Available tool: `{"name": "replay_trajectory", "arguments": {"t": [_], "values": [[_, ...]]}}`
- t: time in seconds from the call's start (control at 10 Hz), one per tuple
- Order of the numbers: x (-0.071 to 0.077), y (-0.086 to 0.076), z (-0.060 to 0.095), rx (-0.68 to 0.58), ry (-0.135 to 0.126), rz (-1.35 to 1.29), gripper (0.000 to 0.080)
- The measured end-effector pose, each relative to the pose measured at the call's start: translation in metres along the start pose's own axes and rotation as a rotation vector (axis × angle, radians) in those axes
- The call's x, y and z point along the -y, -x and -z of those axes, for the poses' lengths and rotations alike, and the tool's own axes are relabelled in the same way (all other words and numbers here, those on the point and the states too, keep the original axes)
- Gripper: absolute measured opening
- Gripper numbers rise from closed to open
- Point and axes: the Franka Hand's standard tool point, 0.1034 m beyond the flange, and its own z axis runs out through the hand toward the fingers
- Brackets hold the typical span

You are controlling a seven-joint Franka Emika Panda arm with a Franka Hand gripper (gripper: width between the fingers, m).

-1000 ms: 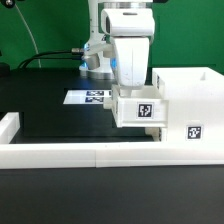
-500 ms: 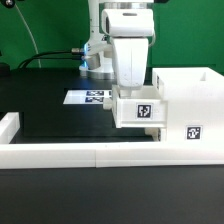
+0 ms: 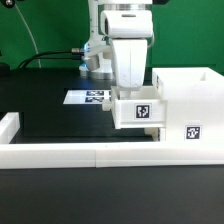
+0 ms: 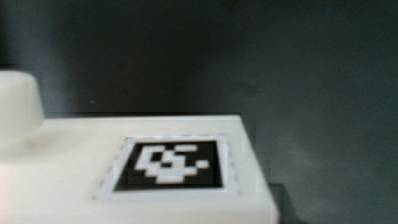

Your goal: Assemble drawer

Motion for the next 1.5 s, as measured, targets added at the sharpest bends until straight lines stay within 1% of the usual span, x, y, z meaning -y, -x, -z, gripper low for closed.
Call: {"name": "replay_trajectory", "arguments": {"t": [0.1,0.2,0.3,0.4,0.5,0.6,1.2,1.3,1.5], "values": [[0.0,0.0,0.0,0.002,0.001,-0.001,0.0044],[0.0,0.0,0.001,0.005,-0.01,-0.008,0.0044],[0.0,-0.001,0.002,0.01,-0.032,-0.006,0.0044],[-0.001,-0.002,0.002,0.009,-0.03,-0.004,0.0044],[0.0,-0.002,0.002,0.011,-0.038,-0.005,0.0044],[0.0,-0.002,0.004,0.015,-0.055,-0.003,0.0044],[0.0,-0.002,0.002,0.012,-0.054,0.004,0.0044],[0.001,-0.004,0.001,0.011,-0.056,0.024,0.0044],[-0.001,-0.012,0.002,0.011,-0.053,0.044,0.0044]]}}
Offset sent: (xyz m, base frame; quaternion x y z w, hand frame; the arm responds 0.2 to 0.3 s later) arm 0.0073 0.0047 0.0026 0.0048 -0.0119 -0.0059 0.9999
